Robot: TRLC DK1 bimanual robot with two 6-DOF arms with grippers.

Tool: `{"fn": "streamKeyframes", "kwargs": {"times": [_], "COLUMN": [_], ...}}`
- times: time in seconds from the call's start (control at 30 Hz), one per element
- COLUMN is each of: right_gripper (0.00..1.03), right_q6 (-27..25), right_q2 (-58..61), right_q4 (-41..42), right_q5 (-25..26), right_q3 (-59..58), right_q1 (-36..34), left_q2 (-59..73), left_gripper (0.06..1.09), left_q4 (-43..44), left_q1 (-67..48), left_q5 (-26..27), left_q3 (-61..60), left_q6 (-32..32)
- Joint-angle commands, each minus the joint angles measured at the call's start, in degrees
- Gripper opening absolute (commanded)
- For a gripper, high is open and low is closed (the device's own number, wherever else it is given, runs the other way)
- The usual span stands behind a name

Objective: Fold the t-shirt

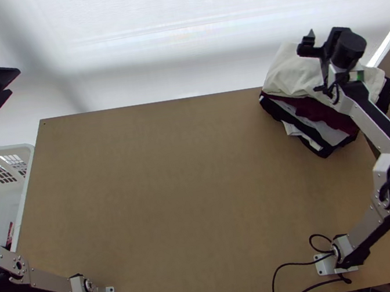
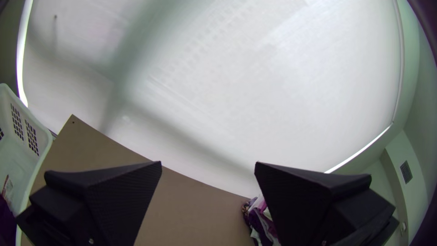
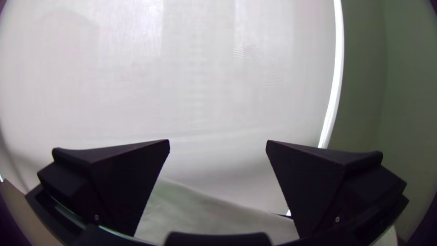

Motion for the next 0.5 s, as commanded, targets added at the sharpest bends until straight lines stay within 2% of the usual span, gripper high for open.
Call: {"fn": "streamKeyframes", "kwargs": {"times": [0.0,0.27,0.47], "right_gripper": [0.99,0.99,0.99], "right_q6": [-3.3,-5.4,-4.6], "right_q2": [7.3,18.3,16.2], "right_q4": [2.0,4.0,4.6], "right_q5": [0.8,0.9,2.0], "right_q3": [1.8,3.9,3.6], "right_q1": [0.8,-1.4,-1.7], "left_q2": [-1.1,-1.5,-2.5], "left_gripper": [1.05,1.05,1.05], "left_q4": [0.7,0.6,0.2], "left_q1": [0.8,1.7,1.8], "left_q5": [0.5,0.6,0.6], "left_q3": [1.4,1.4,0.8], "left_q6": [-1.3,-1.3,-1.3]}}
